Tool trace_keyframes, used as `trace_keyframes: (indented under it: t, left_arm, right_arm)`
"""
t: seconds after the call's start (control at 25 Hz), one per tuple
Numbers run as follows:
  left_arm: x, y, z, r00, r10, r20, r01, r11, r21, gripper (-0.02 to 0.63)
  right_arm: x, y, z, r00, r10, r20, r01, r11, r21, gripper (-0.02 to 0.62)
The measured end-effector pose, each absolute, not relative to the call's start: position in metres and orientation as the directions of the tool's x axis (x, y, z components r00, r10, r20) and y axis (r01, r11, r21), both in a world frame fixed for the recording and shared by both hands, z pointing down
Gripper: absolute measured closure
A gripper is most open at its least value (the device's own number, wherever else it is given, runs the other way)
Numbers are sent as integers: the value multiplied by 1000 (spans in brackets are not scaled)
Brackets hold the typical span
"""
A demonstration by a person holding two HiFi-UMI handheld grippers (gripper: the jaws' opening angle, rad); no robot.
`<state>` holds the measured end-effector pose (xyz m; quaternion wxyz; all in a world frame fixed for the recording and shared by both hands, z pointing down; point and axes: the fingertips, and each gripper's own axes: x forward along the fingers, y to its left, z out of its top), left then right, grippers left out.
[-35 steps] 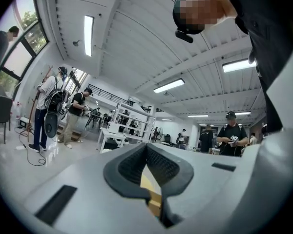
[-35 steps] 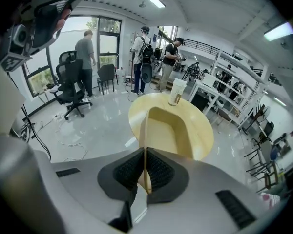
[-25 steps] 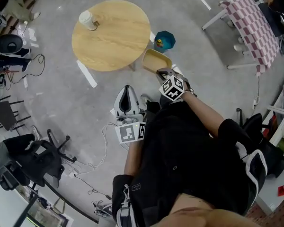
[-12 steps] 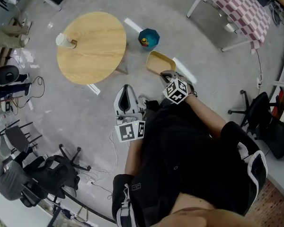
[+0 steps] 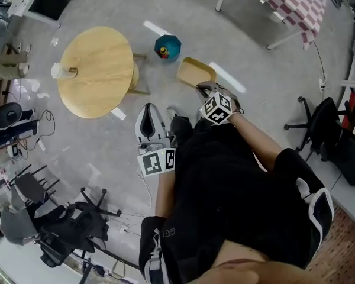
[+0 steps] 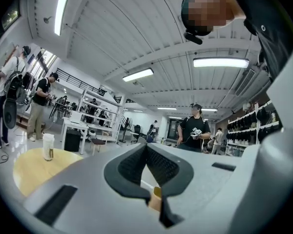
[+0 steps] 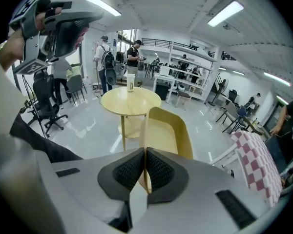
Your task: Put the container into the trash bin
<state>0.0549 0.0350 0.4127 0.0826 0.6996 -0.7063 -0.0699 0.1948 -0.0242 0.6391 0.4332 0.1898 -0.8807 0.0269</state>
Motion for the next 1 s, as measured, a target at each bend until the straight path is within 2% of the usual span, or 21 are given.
trace_keyframes:
  t: [0.16, 0.4, 1.0]
  left_arm:
    - [62, 10, 410, 27, -999, 16, -977, -23, 210, 598]
    - [44, -49, 421, 75, -997, 16, -972, -70, 223, 597]
    - [-54, -218, 453, 195, -977, 82, -956, -170, 240, 597]
  right_arm:
    - [204, -39, 645, -541, -312, 781, -399, 913, 87, 560]
    - [182, -83, 657, -529, -320, 786, -430, 900, 77, 560]
    - [75, -222, 715, -476, -263, 839, -569, 820, -66, 560]
